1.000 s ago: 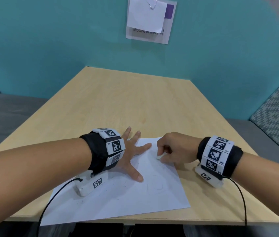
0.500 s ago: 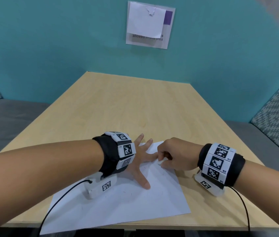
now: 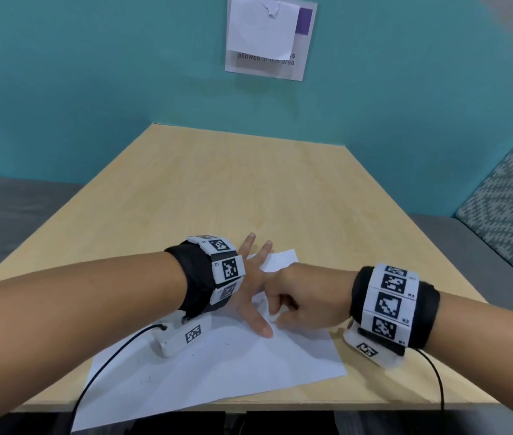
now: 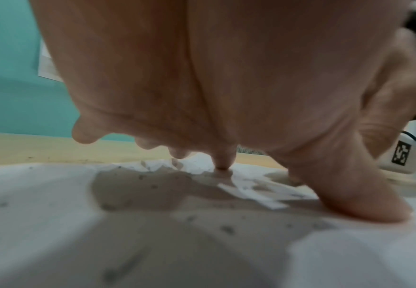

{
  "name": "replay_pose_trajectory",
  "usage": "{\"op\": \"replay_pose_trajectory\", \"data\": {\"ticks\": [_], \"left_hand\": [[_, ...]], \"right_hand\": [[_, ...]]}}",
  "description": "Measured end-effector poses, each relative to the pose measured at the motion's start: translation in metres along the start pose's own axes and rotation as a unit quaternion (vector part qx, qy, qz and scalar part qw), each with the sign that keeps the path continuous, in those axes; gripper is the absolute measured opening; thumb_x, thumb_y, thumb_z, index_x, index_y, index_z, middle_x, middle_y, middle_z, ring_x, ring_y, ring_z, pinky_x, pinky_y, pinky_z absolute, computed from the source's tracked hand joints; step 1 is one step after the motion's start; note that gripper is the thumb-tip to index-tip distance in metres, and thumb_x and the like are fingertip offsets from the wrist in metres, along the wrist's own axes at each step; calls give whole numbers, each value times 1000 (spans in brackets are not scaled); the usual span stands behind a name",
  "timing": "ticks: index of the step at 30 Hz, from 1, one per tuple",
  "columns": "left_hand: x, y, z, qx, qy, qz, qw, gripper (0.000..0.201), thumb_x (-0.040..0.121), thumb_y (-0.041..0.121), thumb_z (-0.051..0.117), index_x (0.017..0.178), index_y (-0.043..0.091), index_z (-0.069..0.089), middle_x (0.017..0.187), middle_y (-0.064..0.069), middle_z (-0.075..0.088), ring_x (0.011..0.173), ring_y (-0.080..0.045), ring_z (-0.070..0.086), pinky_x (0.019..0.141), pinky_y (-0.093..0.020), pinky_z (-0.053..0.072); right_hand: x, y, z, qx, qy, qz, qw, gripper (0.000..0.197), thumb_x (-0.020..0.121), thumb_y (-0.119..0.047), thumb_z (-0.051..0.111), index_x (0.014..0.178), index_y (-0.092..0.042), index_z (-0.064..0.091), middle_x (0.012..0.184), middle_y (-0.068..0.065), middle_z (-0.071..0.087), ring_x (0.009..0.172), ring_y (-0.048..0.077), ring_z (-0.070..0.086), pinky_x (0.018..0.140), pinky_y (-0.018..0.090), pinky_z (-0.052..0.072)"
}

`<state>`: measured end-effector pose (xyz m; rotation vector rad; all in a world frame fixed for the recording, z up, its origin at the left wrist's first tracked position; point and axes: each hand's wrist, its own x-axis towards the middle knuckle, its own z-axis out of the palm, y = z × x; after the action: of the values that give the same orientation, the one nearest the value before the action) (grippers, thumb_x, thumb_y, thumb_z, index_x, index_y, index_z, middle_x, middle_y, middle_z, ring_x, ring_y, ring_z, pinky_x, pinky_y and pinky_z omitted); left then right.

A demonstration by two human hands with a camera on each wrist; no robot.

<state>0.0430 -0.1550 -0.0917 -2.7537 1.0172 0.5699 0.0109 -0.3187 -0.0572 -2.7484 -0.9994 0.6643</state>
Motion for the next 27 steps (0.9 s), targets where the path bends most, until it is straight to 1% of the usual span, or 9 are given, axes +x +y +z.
{"op": "replay_pose_trajectory", "data": {"ticks": [4,5,9,11,14,18,19,23,27], "left_hand": [[3,-3,4,-19,-11,-16,1000,113,67,81,64,145,62,-16,158,-5,-35,138,-41,-40,107,-71,-13],[2,-4,3,-17,-14,-18,1000,112,67,81,64,145,62,-14,158,-5,-35,138,-41,-40,107,-71,-13],[0,-3,2,-31,-3,1,1000,87,71,76,67,145,59,25,158,-11,-34,136,-44,-41,107,-69,-17],[1,-5,5,-32,-5,-4,999,97,69,79,66,147,62,11,159,-9,-33,138,-43,-39,107,-70,-14],[5,-7,8,-29,-8,-18,999,111,64,83,64,142,66,-13,159,-6,-34,139,-42,-39,106,-72,-12],[3,-5,5,-17,1,-1,1000,90,69,79,65,145,59,22,160,-12,-31,138,-45,-39,107,-70,-14],[3,-5,5,-16,-2,0,1000,90,70,79,65,146,58,22,160,-12,-31,138,-44,-39,107,-69,-14],[6,-7,5,-19,-11,-17,1000,109,66,83,63,144,65,-10,160,-7,-32,139,-42,-38,106,-72,-13],[5,-7,4,-24,-2,1,1000,89,70,79,64,143,63,17,160,-12,-30,139,-44,-38,107,-69,-16]], "right_hand": [[4,28,-20,-29,48,79,995,11,84,-22,66,93,-17,65,71,-12,52,63,7,49,59,21,38],[5,27,-19,-26,50,77,995,11,84,-22,65,93,-16,65,71,-11,53,62,7,49,58,20,38],[-1,-1,2,2,2,1,1000,12,84,-22,63,96,-17,64,73,-10,56,62,5,50,61,20,43],[2,9,-6,-5,7,25,1000,18,83,-24,65,100,-18,65,77,-10,58,65,7,52,64,23,46],[5,27,-18,-18,49,78,996,13,83,-24,67,94,-17,66,71,-13,52,63,7,49,59,19,38],[2,-2,2,7,6,-3,1000,13,83,-22,65,94,-15,64,69,-16,51,61,2,49,60,16,40],[3,-1,0,6,6,-2,1000,13,83,-22,66,94,-16,64,70,-15,51,62,3,49,61,17,40],[6,25,-17,-9,57,73,996,12,82,-23,68,91,-16,67,70,-11,53,65,11,50,65,25,40],[2,2,1,7,6,3,1000,11,83,-24,65,93,-19,63,70,-15,50,62,2,48,64,21,42]]}}
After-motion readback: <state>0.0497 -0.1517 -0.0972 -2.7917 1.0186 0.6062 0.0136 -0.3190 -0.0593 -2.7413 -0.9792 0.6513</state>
